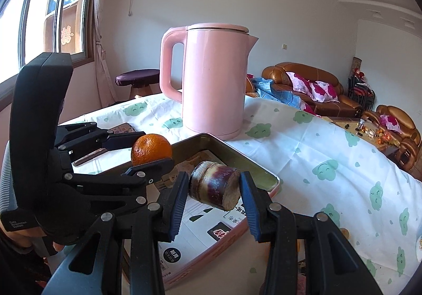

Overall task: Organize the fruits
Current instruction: 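Lower the orange into the tin with the left tool while the right tool drops the taro chunk in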

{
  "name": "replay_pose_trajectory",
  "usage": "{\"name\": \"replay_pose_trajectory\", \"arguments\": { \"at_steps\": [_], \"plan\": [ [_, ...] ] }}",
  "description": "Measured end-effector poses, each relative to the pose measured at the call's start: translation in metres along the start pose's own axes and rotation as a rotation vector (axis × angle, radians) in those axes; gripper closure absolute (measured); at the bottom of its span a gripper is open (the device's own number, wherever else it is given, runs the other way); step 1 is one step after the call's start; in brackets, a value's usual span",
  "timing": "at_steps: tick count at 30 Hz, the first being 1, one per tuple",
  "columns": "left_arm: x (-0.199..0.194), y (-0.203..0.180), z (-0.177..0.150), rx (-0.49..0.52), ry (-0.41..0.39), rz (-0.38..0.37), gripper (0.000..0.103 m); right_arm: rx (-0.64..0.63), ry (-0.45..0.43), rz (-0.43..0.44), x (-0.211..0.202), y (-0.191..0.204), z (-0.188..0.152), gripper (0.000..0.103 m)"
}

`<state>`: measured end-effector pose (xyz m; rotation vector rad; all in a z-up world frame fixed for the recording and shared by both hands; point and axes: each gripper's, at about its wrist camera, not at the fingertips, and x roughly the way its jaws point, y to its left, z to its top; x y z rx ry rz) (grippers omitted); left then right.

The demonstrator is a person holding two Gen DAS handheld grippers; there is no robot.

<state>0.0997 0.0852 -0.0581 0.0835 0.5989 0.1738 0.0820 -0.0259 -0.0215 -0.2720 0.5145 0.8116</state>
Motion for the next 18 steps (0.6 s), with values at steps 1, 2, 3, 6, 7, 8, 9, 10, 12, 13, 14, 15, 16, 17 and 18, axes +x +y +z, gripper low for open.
{"name": "replay_pose_trajectory", "arguments": {
  "at_steps": [1, 2, 3, 6, 7, 8, 9, 10, 12, 13, 14, 15, 16, 17, 18],
  "plan": [
    [0.001, 0.000, 0.000, 0.001, 0.003, 0.001, 0.054, 0.000, 0.004, 0.001, 0.001, 0.000, -0.001, 0.061],
    [0.001, -0.001, -0.001, 0.002, 0.005, 0.001, 0.054, 0.000, 0.006, 0.002, 0.002, 0.001, -0.001, 0.061],
    [0.001, -0.001, -0.001, 0.004, 0.007, 0.000, 0.054, -0.002, 0.010, 0.002, 0.003, 0.001, -0.001, 0.061],
    [0.004, -0.002, -0.002, 0.007, 0.014, 0.001, 0.054, -0.002, 0.019, -0.001, 0.005, 0.001, -0.002, 0.061],
    [0.006, -0.002, -0.002, 0.007, 0.017, 0.000, 0.054, -0.001, 0.021, -0.002, 0.006, 0.001, -0.002, 0.061],
    [0.007, -0.002, -0.002, 0.008, 0.019, 0.001, 0.054, 0.000, 0.023, -0.003, 0.007, 0.001, -0.002, 0.061],
    [0.008, -0.002, -0.003, 0.009, 0.022, 0.002, 0.054, 0.000, 0.025, -0.003, 0.007, 0.001, -0.002, 0.061],
    [0.009, -0.002, -0.003, 0.009, 0.025, 0.002, 0.054, 0.000, 0.028, -0.004, 0.008, 0.001, -0.003, 0.061],
    [0.010, -0.002, -0.004, 0.009, 0.029, 0.001, 0.054, 0.000, 0.031, -0.003, 0.009, 0.001, -0.003, 0.061],
    [0.011, -0.002, -0.005, 0.010, 0.031, 0.001, 0.054, -0.001, 0.033, -0.003, 0.010, 0.001, -0.004, 0.061],
    [0.011, -0.002, -0.005, 0.011, 0.032, 0.001, 0.054, -0.002, 0.035, -0.003, 0.010, 0.002, -0.004, 0.061],
    [0.012, -0.002, -0.005, 0.012, 0.034, 0.001, 0.054, -0.004, 0.037, -0.003, 0.011, 0.003, -0.004, 0.061],
    [0.012, -0.002, -0.006, 0.013, 0.036, 0.002, 0.054, -0.006, 0.039, -0.005, 0.012, 0.003, -0.004, 0.061],
    [0.013, -0.002, -0.006, 0.013, 0.038, 0.002, 0.054, -0.008, 0.042, -0.005, 0.013, 0.003, -0.004, 0.061],
    [0.014, -0.003, -0.006, 0.014, 0.039, 0.002, 0.054, -0.010, 0.043, -0.007, 0.013, 0.004, -0.005, 0.061]
  ]
}}
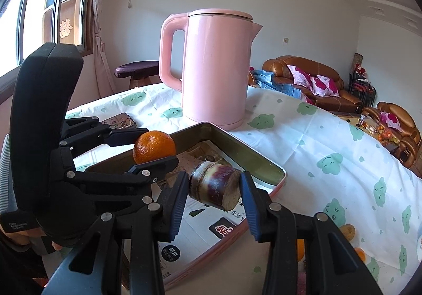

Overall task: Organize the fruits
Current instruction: 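Lower the orange into the tin with the left tool while the right tool drops the taro chunk in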

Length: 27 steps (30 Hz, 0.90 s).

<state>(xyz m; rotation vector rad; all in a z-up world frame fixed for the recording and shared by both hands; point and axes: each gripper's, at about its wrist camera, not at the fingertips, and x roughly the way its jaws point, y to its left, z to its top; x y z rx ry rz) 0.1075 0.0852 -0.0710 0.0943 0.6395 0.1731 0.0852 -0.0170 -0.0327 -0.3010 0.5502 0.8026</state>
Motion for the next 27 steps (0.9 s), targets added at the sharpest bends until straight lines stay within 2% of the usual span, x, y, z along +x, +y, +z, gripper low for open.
{"name": "replay_pose_trajectory", "arguments": {
  "at_steps": [16, 21, 23, 25, 27],
  "plan": [
    [0.007, -0.001, 0.000, 0.019, 0.022, 0.003, 0.053, 0.012, 0.028, -0.008, 0.009, -0.002, -0.003, 0.060],
    [0.001, 0.000, 0.001, 0.013, -0.013, 0.012, 0.052, 0.008, 0.017, -0.021, 0.007, -0.002, -0.002, 0.058],
    [-0.004, 0.002, 0.002, 0.009, -0.026, 0.008, 0.048, 0.012, 0.005, -0.030, 0.002, -0.002, -0.002, 0.055],
    [-0.014, 0.004, 0.003, -0.004, -0.055, -0.007, 0.038, 0.017, -0.011, -0.041, -0.007, -0.004, -0.003, 0.047],
    [-0.028, 0.004, 0.004, -0.015, -0.096, -0.017, 0.030, 0.009, -0.027, -0.065, -0.021, -0.006, -0.007, 0.043]
  ]
}}
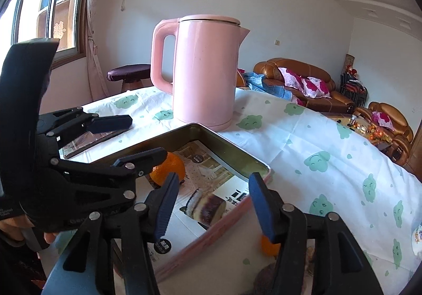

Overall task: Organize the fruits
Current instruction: 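Lower the orange into the tin with the left tool while the right tool drops the taro chunk in, then grasp the purple round fruit with the left tool while the right tool reaches the brown fruit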

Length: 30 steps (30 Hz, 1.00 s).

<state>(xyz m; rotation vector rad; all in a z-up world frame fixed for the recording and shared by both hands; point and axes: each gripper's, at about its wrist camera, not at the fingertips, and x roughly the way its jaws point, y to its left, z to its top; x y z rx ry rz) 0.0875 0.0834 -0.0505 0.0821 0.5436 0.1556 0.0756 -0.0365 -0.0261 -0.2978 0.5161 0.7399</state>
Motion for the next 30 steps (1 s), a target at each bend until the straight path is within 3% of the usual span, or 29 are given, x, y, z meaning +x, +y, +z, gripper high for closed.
{"name": "replay_pose_trajectory", "arguments": {
  "at_steps": [3, 7, 19, 27, 30],
  "plan": [
    [-0.020, -0.008, 0.003, -0.009, -0.057, -0.027, 0.024, 0.003, -0.019, -0.060, -0.025, -0.011, -0.010, 0.042],
    [-0.035, -0.032, 0.004, 0.006, -0.088, -0.084, 0.023, 0.061, -0.037, -0.120, -0.058, -0.040, -0.028, 0.041],
    [-0.027, -0.124, -0.007, 0.137, -0.010, -0.228, 0.023, 0.256, 0.016, -0.299, -0.103, -0.112, -0.087, 0.038],
    [-0.013, -0.156, -0.008, 0.185, 0.068, -0.253, 0.023, 0.311, 0.090, -0.289, -0.098, -0.131, -0.105, 0.038],
    [-0.006, -0.159, -0.008, 0.184, 0.102, -0.253, 0.023, 0.313, 0.135, -0.248, -0.089, -0.133, -0.107, 0.038]
  ]
}}
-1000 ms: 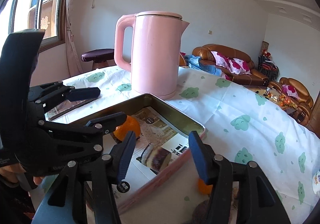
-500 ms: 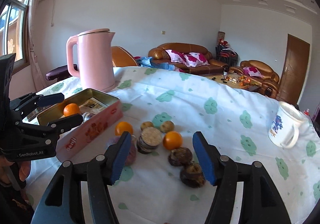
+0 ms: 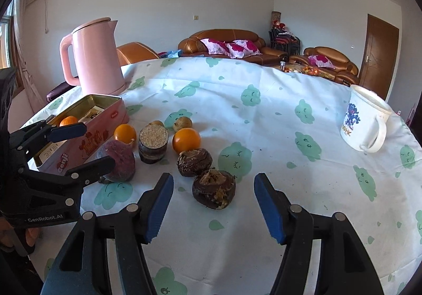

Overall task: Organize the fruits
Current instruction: 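Grasp the purple round fruit with the left tool while the right tool reaches the brown fruit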

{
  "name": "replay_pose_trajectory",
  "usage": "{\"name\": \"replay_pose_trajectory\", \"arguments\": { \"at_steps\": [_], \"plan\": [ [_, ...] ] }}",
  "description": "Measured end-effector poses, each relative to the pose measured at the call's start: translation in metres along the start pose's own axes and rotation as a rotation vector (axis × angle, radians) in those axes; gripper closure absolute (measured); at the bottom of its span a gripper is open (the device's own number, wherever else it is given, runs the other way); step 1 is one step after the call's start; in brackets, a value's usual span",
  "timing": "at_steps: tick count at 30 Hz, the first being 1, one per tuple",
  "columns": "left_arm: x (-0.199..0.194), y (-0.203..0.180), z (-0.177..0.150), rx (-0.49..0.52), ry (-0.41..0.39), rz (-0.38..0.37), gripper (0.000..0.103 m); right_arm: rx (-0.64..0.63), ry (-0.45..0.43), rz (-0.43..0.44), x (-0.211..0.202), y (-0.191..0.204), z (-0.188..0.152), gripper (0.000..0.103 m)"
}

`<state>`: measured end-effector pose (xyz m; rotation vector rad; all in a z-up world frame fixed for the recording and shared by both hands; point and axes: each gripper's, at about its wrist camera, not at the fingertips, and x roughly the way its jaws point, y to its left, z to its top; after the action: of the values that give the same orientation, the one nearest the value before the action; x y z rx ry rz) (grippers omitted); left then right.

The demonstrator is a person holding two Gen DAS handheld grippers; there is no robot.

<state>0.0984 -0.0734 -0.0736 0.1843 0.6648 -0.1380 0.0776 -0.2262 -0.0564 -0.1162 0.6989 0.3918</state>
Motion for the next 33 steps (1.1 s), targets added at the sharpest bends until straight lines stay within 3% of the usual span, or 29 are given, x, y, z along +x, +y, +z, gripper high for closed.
{"name": "replay_pose_trajectory", "arguments": {
  "at_steps": [9, 14, 17, 18, 33],
  "plan": [
    [0.016, -0.004, -0.001, 0.001, 0.080, -0.046, 0.024, -0.035, 0.109, 0.022, 0.022, 0.007, -0.001, 0.038],
    [0.023, -0.003, -0.001, -0.009, 0.109, -0.088, 0.033, -0.009, 0.158, 0.038, 0.032, 0.002, 0.001, 0.043],
    [0.024, -0.005, -0.001, -0.005, 0.115, -0.118, 0.043, 0.006, 0.157, 0.034, 0.032, -0.002, 0.001, 0.051],
    [0.023, -0.006, -0.001, -0.001, 0.110, -0.126, 0.047, 0.009, 0.154, 0.030, 0.032, -0.002, 0.002, 0.059],
    [0.012, -0.004, -0.001, -0.002, 0.061, -0.148, 0.047, -0.006, 0.086, 0.021, 0.020, 0.001, 0.004, 0.059]
  ]
}}
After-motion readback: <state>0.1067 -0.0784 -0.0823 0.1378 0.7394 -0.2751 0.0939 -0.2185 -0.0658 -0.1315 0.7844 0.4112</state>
